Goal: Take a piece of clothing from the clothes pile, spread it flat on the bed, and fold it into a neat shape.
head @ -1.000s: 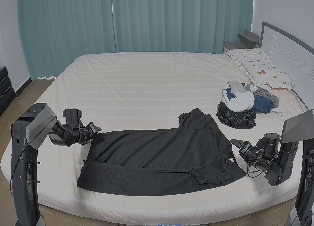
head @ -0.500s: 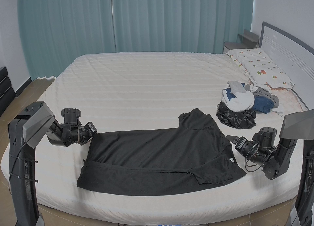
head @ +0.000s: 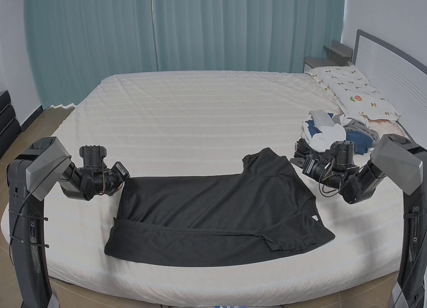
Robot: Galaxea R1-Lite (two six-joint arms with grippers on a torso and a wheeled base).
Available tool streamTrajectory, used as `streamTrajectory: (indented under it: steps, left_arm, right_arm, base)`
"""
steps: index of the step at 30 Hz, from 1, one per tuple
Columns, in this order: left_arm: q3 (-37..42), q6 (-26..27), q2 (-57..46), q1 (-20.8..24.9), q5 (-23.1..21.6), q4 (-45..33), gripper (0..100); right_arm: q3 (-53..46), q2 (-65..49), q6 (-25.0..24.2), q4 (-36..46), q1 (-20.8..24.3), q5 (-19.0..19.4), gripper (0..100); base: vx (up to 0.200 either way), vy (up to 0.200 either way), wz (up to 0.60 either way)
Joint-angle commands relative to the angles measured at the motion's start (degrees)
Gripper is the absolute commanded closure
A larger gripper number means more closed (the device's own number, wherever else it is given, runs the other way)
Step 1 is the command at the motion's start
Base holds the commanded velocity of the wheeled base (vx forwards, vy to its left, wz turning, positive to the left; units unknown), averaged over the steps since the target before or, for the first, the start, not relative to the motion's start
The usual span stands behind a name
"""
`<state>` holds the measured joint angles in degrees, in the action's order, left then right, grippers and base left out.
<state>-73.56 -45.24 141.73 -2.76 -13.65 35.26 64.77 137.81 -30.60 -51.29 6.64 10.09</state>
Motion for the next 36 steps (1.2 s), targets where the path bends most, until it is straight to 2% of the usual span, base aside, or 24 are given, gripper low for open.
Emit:
streamTrajectory:
  steps: [1, 3, 7, 9, 12, 20, 32, 33, 36]
  left_arm:
    - [1.4, -1.08, -0.58, -0.15, -0.32, 0.87, 100]
    - [1.58, -1.08, -0.58, -0.15, -0.32, 0.87, 100]
    - [1.93, -1.08, -0.49, -0.15, -0.32, 0.87, 100]
    - [2.02, -1.17, -0.58, -0.15, -0.32, 0.87, 100]
    - [2.1, -1.17, -0.49, -0.15, -0.32, 0.87, 100]
    - [2.37, -1.17, -0.58, -0.15, -0.32, 0.87, 100]
    - [2.37, -1.17, -0.49, -0.15, -0.32, 0.87, 100]
    - [2.37, -1.17, -0.49, -0.15, -0.32, 0.87, 100]
    - [2.37, -1.17, -0.49, -0.15, -0.32, 0.87, 100]
  right_arm:
    - [17.32, 9.31, 6.34, 12.26, 0.21, 1.95, 0]
    - [19.52, 10.46, 7.4, 13.14, -0.05, 2.65, 0]
    - [21.28, 11.78, 8.19, 13.84, -0.93, 7.66, 0]
    - [21.63, 12.57, 9.42, 13.76, -1.11, 8.45, 0]
    - [24.26, 14.76, 10.74, 13.76, -1.81, 8.54, 0]
    - [31.74, 17.75, 10.38, 14.2, -2.34, 8.36, 0]
    - [35.08, 20.12, 8.36, 14.2, -1.55, 8.28, 0]
    - [35.25, 20.12, 8.27, 14.2, -1.55, 8.19, 100]
    - [35.78, 20.3, 8.19, 14.11, -1.55, 7.84, 100]
  base:
    - [0.0, 0.0, 0.0]
    - [0.0, 0.0, 0.0]
    - [0.0, 0.0, 0.0]
    - [0.0, 0.0, 0.0]
    - [0.0, 0.0, 0.0]
    - [0.0, 0.0, 0.0]
    - [0.0, 0.0, 0.0]
    - [0.0, 0.0, 0.0]
    - [0.0, 0.0, 0.0]
